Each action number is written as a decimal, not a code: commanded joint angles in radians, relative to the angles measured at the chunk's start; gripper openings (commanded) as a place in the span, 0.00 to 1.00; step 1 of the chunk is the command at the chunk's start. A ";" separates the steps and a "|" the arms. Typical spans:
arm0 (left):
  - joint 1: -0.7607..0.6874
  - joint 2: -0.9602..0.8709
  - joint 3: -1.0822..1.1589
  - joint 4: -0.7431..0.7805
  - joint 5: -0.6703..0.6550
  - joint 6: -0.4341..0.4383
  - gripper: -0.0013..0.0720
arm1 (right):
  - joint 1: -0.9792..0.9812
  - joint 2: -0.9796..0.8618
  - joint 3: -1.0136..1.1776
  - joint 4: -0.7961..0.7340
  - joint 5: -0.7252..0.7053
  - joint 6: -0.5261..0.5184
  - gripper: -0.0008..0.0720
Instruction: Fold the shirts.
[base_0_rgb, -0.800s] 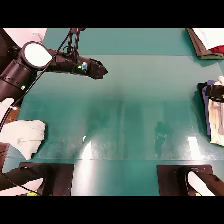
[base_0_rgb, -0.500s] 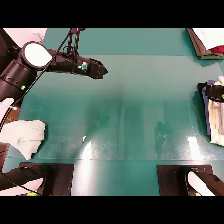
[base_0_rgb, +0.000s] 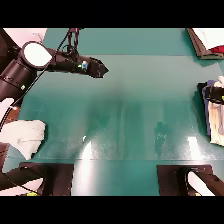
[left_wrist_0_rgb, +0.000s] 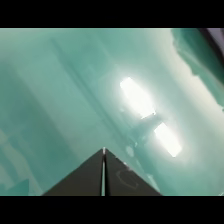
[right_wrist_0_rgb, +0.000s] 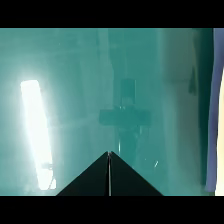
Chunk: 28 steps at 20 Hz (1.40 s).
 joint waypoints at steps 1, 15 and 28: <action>0.042 0.013 0.049 0.038 -0.099 -0.034 0.05 | 0.001 0.000 0.000 0.000 0.014 0.000 0.04; 0.455 0.311 -0.393 0.912 -0.663 -0.326 0.94 | 0.001 0.000 -0.001 0.000 0.011 0.000 0.04; 0.507 0.311 -0.630 0.885 -0.455 -0.397 0.05 | 0.001 0.000 0.000 0.001 -0.024 0.000 0.04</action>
